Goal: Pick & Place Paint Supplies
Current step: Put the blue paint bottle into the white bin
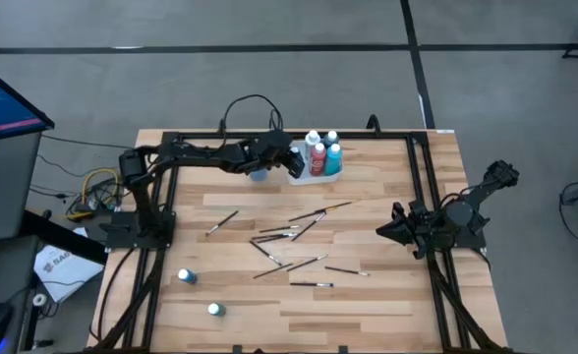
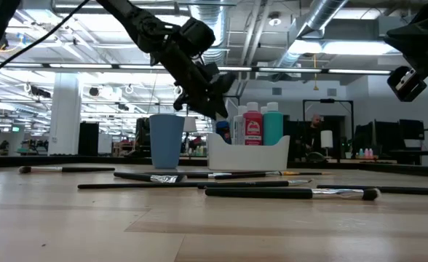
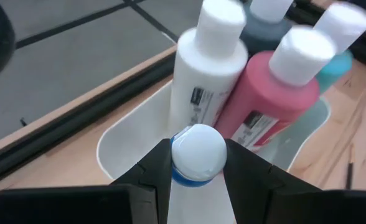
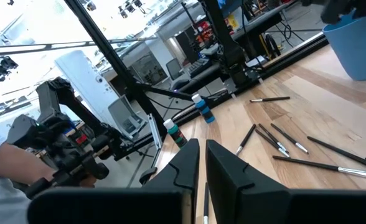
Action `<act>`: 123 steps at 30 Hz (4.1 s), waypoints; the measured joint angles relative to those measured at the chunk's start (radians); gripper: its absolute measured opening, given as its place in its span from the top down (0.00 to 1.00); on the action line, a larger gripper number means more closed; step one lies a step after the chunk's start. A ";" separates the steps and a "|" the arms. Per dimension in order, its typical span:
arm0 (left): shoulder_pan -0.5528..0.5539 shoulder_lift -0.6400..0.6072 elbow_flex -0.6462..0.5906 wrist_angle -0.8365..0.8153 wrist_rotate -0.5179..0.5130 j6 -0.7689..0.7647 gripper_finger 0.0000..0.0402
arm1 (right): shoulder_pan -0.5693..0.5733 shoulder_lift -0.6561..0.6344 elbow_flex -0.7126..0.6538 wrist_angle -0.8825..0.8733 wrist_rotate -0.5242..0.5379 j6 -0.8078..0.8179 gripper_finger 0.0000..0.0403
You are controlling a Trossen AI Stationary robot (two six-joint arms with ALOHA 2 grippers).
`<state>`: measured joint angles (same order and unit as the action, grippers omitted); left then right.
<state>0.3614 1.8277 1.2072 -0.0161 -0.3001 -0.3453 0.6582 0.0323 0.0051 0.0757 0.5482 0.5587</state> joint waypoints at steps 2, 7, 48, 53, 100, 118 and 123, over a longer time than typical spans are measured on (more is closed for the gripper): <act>0.004 0.006 -0.001 0.001 -0.008 0.000 0.73 | 0.000 0.000 0.000 0.000 0.000 0.000 0.95; 0.025 0.005 -0.001 0.009 -0.010 0.000 0.73 | 0.000 0.000 0.000 0.000 0.000 0.000 0.95; 0.040 0.066 0.000 0.038 0.032 0.079 0.73 | 0.000 0.000 0.000 0.000 0.000 0.000 0.95; 0.039 0.074 0.000 0.037 0.038 0.080 0.73 | 0.000 0.000 0.000 0.000 0.000 0.000 0.94; -0.441 -0.758 -0.003 -0.841 0.289 0.190 0.43 | 0.000 0.000 0.000 0.000 0.000 0.000 0.94; -1.078 -0.887 -0.340 -0.911 0.316 -0.393 0.47 | 0.000 0.000 0.000 0.000 -0.001 0.000 0.94; -1.142 -0.901 -0.443 -0.911 0.316 -0.489 0.48 | 0.000 0.000 0.000 0.000 -0.001 0.000 0.94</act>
<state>-0.7807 0.9272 0.7641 -0.9276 0.0158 -0.8341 0.6584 0.0322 0.0048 0.0757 0.5476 0.5587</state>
